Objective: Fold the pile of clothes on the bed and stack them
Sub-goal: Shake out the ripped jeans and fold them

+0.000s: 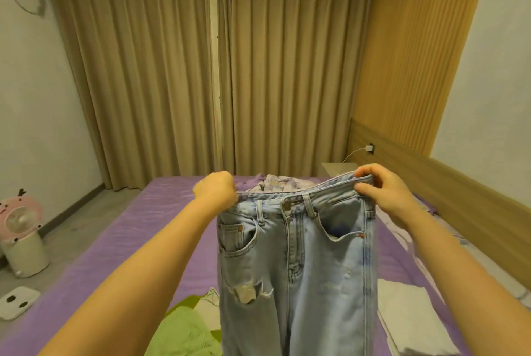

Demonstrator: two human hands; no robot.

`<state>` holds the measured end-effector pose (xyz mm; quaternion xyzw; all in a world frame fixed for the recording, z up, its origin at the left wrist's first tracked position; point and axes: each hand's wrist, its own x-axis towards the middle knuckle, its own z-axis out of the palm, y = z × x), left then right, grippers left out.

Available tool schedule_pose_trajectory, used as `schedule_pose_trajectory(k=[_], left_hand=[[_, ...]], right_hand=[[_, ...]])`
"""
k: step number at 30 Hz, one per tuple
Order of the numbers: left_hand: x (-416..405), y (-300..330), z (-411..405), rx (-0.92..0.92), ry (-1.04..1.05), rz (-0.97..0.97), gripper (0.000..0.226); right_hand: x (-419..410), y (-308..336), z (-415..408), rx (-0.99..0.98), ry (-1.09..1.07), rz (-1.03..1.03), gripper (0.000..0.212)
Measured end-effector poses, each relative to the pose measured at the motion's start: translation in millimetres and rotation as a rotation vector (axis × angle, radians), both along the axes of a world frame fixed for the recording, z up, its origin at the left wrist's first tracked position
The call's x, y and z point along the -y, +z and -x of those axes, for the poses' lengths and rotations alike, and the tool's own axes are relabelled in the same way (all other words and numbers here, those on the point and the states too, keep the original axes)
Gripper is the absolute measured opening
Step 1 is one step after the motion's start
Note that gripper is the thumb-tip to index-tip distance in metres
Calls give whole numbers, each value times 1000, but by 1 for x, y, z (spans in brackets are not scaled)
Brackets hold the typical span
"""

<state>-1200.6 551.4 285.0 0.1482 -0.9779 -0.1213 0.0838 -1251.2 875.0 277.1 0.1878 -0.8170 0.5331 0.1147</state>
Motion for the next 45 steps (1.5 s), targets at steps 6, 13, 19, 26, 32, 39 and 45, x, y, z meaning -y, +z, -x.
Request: schedule_pose_trajectory(k=[6,13,19,26,32,39,45], left_hand=[[6,66,8,-374,171,-338,4],[1,117,15,-574,-21,-870,23],[-7,182,10,-759,-249,-617,39],[11,203,-11,-446,-676,-821,27],[20,175,-14,-652,-508,-826,17],[8,121,-12,-708,-258,-133,18],[5,98,-4,-855,-146,-104,32]], right_hand=[[-5,52,13,-51,-99,144,34],[-17,111,7,-134,-103,173,27],[-17,179,-3,-377,-150,144,17],[-24,189,-8,-230,-104,381,17],[-33,161,-13,5,160,454,21],[-25,129,3,-388,-285,-107,13],[-12,108,9,-144,-380,215,28]])
